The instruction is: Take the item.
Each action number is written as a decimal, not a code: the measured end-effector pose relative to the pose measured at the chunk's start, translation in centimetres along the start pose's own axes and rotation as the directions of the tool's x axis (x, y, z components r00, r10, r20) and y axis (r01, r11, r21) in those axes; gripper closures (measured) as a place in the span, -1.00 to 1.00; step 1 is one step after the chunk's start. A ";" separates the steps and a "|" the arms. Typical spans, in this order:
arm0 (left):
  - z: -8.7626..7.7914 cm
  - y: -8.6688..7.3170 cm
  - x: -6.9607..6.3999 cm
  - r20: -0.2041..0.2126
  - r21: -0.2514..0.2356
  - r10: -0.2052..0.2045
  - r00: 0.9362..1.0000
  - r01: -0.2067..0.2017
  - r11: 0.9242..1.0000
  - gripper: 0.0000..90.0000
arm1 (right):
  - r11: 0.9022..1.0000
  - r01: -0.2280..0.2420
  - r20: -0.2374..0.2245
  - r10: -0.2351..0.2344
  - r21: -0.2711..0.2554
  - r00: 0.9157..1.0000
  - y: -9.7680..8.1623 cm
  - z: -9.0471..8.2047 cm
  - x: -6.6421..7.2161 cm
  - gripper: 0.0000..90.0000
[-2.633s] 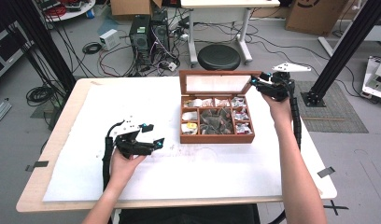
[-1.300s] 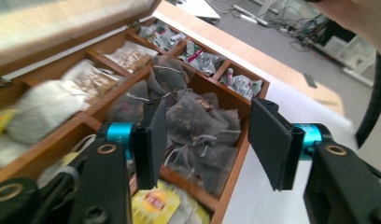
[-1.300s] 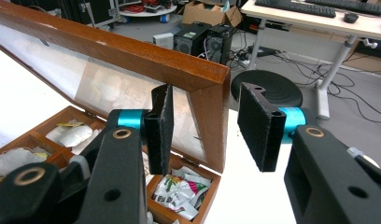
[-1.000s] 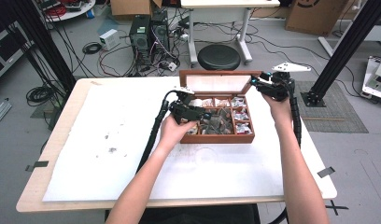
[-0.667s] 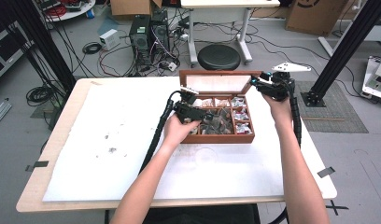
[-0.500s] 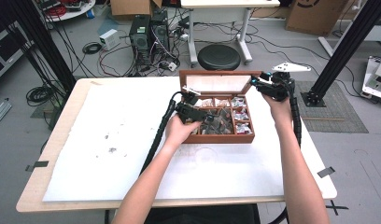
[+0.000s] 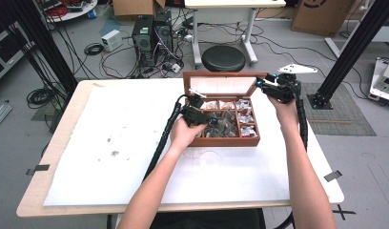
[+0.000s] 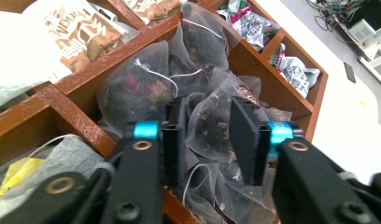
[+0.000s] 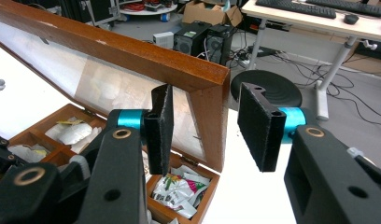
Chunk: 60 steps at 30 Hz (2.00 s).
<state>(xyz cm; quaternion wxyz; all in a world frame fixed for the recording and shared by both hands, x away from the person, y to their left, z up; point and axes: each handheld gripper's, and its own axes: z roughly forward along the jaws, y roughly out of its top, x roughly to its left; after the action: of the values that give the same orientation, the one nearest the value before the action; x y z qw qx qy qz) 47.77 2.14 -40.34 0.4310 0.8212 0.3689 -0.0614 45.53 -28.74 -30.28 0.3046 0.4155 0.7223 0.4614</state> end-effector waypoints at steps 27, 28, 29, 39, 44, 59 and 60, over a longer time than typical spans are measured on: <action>-1.4 0.4 -1.7 0.012 -0.072 0.097 0.995 -0.096 0.993 0.99 | 1.000 -0.002 -0.005 0.002 0.000 1.000 -0.1 0.0 -0.1 0.27; -1.6 0.4 -1.8 0.014 -0.081 0.106 0.994 -0.104 0.991 0.99 | 1.000 -0.002 -0.006 0.003 0.000 1.000 -0.1 0.0 0.0 0.27; -1.6 0.4 -1.8 0.014 -0.081 0.106 0.994 -0.104 0.991 0.99 | 1.000 -0.001 -0.005 0.001 0.001 1.000 0.0 0.0 0.0 0.27; -3.6 0.9 -2.8 0.019 -0.139 0.137 0.990 -0.133 0.981 0.99 | 1.000 0.003 -0.006 -0.003 0.002 1.000 0.0 -0.1 -0.1 0.27; -4.4 1.0 -3.3 0.029 -0.153 0.150 0.988 -0.144 0.978 0.99 | 1.000 0.004 -0.006 -0.004 0.002 1.000 0.0 0.0 -0.1 0.27; -7.7 1.5 -6.0 0.041 -0.181 0.226 0.973 -0.215 0.960 0.99 | 1.000 -0.007 -0.014 0.008 0.003 1.000 -0.1 -0.1 -0.1 0.27; -7.9 1.4 -6.2 0.044 -0.185 0.229 0.972 -0.218 0.958 0.99 | 1.000 -0.009 -0.016 0.009 0.003 1.000 -0.1 -0.1 -0.1 0.27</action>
<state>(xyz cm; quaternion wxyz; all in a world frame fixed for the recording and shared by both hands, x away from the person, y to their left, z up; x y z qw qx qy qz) 42.55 4.19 -31.88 0.5190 0.8131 0.2636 -0.0057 45.52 -28.90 -30.33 0.2962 0.4153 0.7234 0.4652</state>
